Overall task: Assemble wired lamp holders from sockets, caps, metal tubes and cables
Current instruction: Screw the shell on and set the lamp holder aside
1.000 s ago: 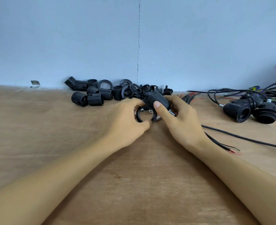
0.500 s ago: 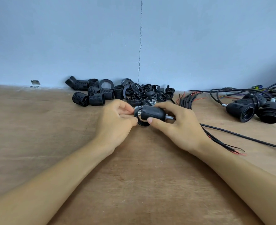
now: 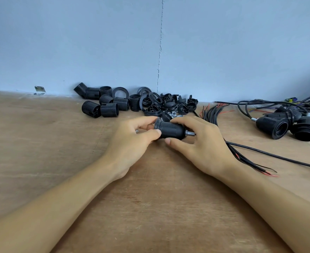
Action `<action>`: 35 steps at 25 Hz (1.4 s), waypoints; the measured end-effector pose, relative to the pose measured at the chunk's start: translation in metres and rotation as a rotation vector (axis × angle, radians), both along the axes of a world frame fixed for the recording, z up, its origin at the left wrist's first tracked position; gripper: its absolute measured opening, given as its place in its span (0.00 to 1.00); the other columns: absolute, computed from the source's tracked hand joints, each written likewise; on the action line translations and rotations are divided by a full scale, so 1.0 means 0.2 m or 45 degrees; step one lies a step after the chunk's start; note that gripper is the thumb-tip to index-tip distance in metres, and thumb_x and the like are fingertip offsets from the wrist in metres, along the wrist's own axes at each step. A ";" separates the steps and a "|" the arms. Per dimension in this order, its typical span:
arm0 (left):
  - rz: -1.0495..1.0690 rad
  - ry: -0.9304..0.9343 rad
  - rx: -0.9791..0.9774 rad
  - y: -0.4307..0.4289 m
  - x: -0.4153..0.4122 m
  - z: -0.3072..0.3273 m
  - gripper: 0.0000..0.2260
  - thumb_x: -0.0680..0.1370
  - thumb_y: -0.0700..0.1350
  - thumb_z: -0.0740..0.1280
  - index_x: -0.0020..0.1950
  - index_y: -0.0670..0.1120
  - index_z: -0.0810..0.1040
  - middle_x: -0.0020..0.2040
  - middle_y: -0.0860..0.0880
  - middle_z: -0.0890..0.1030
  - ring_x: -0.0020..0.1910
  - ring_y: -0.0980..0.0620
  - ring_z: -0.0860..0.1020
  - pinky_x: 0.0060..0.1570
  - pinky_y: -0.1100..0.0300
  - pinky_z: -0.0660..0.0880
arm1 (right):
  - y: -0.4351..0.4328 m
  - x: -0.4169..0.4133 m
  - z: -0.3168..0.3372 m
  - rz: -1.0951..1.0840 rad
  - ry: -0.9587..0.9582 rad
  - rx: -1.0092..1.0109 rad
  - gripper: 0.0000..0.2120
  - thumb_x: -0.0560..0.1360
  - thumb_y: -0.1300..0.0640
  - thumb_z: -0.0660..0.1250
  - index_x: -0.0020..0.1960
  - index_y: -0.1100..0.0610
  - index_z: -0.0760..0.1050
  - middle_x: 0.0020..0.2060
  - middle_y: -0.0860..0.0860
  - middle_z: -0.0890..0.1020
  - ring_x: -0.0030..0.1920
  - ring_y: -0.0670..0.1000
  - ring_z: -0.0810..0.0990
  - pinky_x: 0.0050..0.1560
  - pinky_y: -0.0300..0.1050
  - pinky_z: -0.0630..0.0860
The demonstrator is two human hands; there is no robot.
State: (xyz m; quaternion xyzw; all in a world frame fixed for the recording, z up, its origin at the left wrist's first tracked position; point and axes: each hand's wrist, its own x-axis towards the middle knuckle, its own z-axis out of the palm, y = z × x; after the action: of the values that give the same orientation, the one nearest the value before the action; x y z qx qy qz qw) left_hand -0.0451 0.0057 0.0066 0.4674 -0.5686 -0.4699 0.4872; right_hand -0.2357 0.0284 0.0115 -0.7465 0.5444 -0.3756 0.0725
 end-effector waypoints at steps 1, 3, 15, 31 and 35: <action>-0.024 0.080 0.029 0.00 0.00 0.00 0.12 0.77 0.42 0.74 0.59 0.51 0.85 0.53 0.52 0.87 0.56 0.55 0.84 0.61 0.52 0.80 | 0.00 0.00 0.00 0.002 -0.010 -0.004 0.20 0.71 0.49 0.77 0.62 0.50 0.80 0.56 0.44 0.82 0.58 0.44 0.78 0.64 0.39 0.71; -0.044 0.187 0.059 0.00 0.00 0.00 0.07 0.81 0.39 0.70 0.54 0.47 0.86 0.54 0.47 0.87 0.56 0.52 0.85 0.59 0.52 0.82 | 0.00 -0.01 0.00 0.010 -0.030 0.000 0.21 0.72 0.48 0.76 0.63 0.50 0.80 0.56 0.44 0.82 0.59 0.43 0.78 0.64 0.38 0.71; -0.302 0.335 0.102 -0.02 0.06 -0.02 0.17 0.78 0.37 0.71 0.67 0.43 0.77 0.58 0.44 0.86 0.59 0.44 0.84 0.61 0.49 0.81 | 0.01 -0.01 0.02 0.073 -0.101 0.010 0.21 0.74 0.49 0.74 0.65 0.52 0.79 0.56 0.44 0.83 0.60 0.42 0.78 0.64 0.37 0.71; -0.451 0.410 0.141 -0.03 0.08 -0.01 0.25 0.73 0.38 0.73 0.70 0.43 0.77 0.63 0.45 0.84 0.64 0.49 0.82 0.67 0.49 0.77 | 0.02 -0.02 0.02 0.163 -0.102 0.000 0.16 0.76 0.48 0.73 0.61 0.51 0.81 0.49 0.44 0.85 0.53 0.44 0.81 0.58 0.41 0.74; -0.488 0.396 0.096 -0.01 0.07 0.02 0.24 0.69 0.33 0.72 0.66 0.42 0.79 0.64 0.46 0.83 0.65 0.51 0.81 0.67 0.52 0.76 | 0.01 -0.01 0.01 0.150 -0.056 0.055 0.10 0.77 0.45 0.70 0.54 0.50 0.82 0.38 0.48 0.82 0.42 0.47 0.80 0.46 0.40 0.74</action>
State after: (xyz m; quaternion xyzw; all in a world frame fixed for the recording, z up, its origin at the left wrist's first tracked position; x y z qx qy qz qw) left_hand -0.0314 0.0030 0.0111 0.2909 -0.5471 -0.6409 0.4531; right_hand -0.2373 0.0313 0.0141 -0.7671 0.5056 -0.3753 0.1226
